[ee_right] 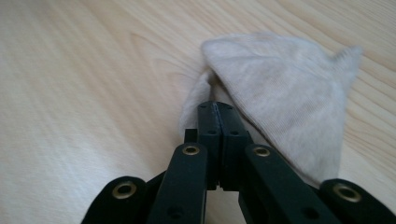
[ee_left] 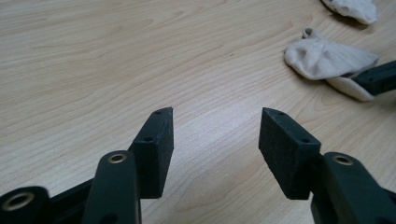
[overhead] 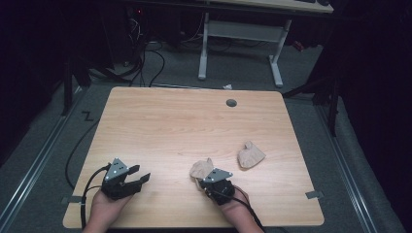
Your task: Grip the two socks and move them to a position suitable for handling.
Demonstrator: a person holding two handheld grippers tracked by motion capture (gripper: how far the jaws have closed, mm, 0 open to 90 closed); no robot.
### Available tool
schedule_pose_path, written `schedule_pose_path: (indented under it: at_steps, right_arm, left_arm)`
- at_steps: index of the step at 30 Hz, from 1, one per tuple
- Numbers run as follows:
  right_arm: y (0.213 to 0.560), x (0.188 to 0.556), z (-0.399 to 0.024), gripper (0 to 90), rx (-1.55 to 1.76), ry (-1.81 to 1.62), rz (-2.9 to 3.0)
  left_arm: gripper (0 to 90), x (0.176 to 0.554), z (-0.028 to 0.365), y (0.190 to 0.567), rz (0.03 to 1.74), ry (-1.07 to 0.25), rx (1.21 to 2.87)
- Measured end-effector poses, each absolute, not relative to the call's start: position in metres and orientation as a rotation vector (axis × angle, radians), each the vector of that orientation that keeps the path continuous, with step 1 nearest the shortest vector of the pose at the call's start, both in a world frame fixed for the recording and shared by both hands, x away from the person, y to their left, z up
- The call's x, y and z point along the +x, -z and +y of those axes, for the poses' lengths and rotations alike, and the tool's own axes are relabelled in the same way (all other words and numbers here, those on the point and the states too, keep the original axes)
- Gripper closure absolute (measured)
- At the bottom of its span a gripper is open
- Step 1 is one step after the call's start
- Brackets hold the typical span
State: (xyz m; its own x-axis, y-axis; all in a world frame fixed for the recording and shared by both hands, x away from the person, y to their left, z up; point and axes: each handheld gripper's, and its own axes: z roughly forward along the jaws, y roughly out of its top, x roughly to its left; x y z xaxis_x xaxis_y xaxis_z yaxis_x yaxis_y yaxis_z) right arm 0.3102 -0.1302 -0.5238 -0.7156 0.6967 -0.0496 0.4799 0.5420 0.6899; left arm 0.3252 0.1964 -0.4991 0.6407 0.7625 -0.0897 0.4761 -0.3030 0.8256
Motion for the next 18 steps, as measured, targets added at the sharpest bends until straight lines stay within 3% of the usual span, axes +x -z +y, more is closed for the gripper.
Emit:
schedule_pose_path:
  at_steps: [10,15,17,18]
  right_arm:
    - [0.492,0.316,-0.117,81.3,0.944,-1.067,2.364]
    - [0.505,0.336,-0.108,58.5,1.014,-1.022,2.405]
    - [0.512,0.336,-0.104,55.8,0.999,-0.967,2.413]
    - [0.515,0.336,-0.103,58.8,0.989,-0.944,2.414]
  left_arm:
    - [45.0,0.324,0.184,0.502,0.944,-0.397,2.006]
    - [43.9,0.316,0.171,0.501,0.892,-0.422,2.045]
    - [43.8,0.315,0.167,0.501,0.883,-0.413,2.051]
    - [43.7,0.314,0.166,0.501,0.883,-0.411,2.057]
